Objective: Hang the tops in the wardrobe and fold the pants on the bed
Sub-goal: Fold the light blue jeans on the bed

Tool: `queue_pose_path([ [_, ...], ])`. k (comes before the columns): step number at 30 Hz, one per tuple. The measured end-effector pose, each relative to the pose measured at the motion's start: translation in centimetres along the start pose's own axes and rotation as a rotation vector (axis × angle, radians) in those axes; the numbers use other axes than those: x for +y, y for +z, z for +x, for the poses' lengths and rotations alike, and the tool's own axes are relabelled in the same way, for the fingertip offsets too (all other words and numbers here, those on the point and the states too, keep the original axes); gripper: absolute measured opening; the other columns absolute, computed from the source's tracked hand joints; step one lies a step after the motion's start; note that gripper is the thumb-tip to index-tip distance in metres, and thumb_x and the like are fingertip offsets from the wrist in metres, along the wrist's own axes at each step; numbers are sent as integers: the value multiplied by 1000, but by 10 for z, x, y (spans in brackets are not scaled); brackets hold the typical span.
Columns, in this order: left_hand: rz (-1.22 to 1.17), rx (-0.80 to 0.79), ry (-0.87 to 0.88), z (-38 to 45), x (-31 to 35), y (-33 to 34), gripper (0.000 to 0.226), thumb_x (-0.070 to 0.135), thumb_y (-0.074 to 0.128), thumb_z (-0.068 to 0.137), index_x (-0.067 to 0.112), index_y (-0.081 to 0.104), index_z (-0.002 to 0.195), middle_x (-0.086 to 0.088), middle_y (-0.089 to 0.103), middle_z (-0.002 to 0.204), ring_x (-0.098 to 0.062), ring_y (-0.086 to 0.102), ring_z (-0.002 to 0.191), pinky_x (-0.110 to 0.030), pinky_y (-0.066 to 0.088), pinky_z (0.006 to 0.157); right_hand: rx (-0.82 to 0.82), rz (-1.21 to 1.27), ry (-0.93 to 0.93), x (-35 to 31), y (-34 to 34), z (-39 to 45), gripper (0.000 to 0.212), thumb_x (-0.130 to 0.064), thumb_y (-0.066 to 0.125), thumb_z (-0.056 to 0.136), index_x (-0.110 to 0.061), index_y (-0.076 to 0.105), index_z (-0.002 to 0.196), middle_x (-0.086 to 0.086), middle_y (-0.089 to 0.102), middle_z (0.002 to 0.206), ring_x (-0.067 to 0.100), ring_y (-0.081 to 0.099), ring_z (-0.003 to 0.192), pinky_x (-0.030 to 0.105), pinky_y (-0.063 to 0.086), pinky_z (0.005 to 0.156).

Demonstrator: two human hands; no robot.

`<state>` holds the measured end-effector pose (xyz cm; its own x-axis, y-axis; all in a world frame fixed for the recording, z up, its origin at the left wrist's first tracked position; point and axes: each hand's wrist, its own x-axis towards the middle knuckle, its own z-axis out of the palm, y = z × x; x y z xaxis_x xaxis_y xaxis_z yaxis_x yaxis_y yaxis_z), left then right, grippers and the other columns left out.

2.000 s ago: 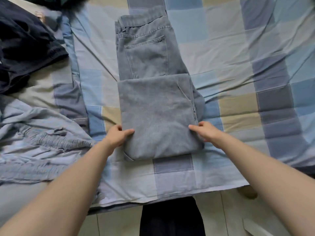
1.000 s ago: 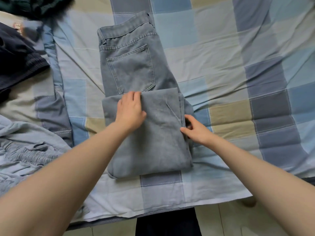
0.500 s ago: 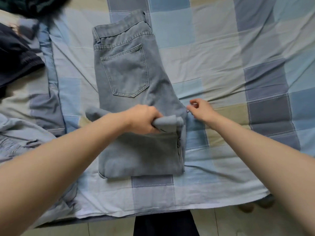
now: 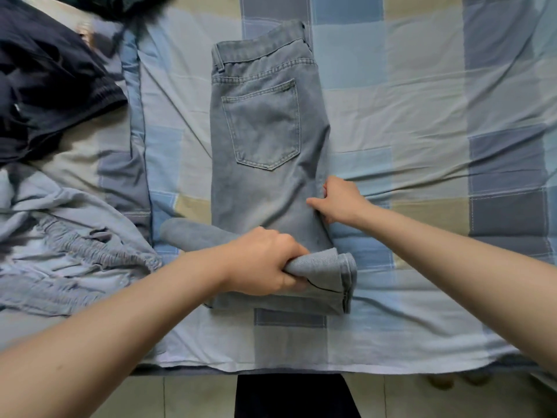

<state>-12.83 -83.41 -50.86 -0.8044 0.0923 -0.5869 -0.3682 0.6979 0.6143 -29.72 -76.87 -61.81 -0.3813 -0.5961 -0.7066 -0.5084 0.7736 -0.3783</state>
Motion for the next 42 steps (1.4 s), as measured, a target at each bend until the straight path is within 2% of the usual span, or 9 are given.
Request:
queue_pose_path([
  [8, -100, 158, -97, 36, -47, -27, 22, 40, 75, 79, 23, 60, 76, 4, 56, 64, -23, 55, 73, -29, 30, 60, -399, 708, 342, -10, -1, 29, 77, -58, 21, 99, 8, 57, 116, 21, 68, 93, 26, 62, 77, 28, 47, 62],
  [12, -87, 333, -298, 85, -105, -27, 38, 43, 68, 86, 19, 64, 115, -7, 68, 110, -29, 60, 109, -35, 47, 90, -439, 1064, 476, 26, -11, 36, 64, -59, 26, 98, -6, 61, 108, 18, 67, 97, 28, 64, 89, 33, 52, 78],
  [17, -67, 432, -481, 68, -180, -18, 36, 41, 69, 86, 12, 60, 106, -12, 63, 110, -32, 57, 104, -36, 45, 83, 137, 737, 264, 62, -27, 40, 34, -28, 39, 101, -1, 60, 105, 10, 57, 77, 17, 53, 57, 25, 48, 50],
  [21, -204, 441, -507, 43, -207, -8, 25, 29, 74, 84, 13, 56, 85, -9, 58, 83, -28, 55, 82, -33, 36, 67, -267, 698, 167, 70, -27, 16, 31, -46, 48, 96, -23, 52, 116, 0, 62, 96, 15, 63, 76, 37, 56, 65],
  [27, -912, 546, -570, 31, -213, 4, 12, 29, 74, 85, 20, 67, 83, 15, 68, 70, 0, 62, 66, -16, 49, 58, 28, 574, -33, 54, -3, 35, 22, 1, 58, 90, -14, 48, 102, 1, 56, 77, 10, 51, 65, 15, 46, 51],
  [31, -933, 568, -636, 30, -221, 11, 25, 40, 69, 88, 15, 66, 92, 2, 65, 81, -12, 59, 72, -28, 50, 59, 11, 532, -39, 60, 6, 50, 29, -2, 63, 88, -6, 51, 114, 15, 50, 85, 21, 47, 76, 39, 47, 72],
  [34, -714, 613, -660, 23, -225, 18, 46, 42, 64, 91, -3, 56, 87, -9, 55, 74, -20, 51, 66, -38, 47, 60, 176, 330, -132, 66, -1, 47, 35, -4, 65, 87, -5, 54, 120, 12, 57, 94, 21, 55, 85, 32, 44, 81],
  [38, -135, 725, -539, 1, -228, 40, 16, 23, 55, 96, 12, 49, 105, -12, 55, 96, -34, 57, 82, -45, 46, 74, 531, -471, -505, 77, -20, 37, 54, 5, 41, 82, -2, 47, 136, 25, 52, 129, 43, 51, 117, 48, 45, 95],
  [42, 656, 616, -95, -19, -240, 48, 66, 0, 36, 77, 21, 42, 138, -19, 53, 134, -45, 54, 118, -53, 40, 100, 409, -934, -969, 79, -14, 27, 60, -3, 24, 89, -17, 39, 146, 17, 41, 148, 35, 40, 136, 50, 36, 109],
])
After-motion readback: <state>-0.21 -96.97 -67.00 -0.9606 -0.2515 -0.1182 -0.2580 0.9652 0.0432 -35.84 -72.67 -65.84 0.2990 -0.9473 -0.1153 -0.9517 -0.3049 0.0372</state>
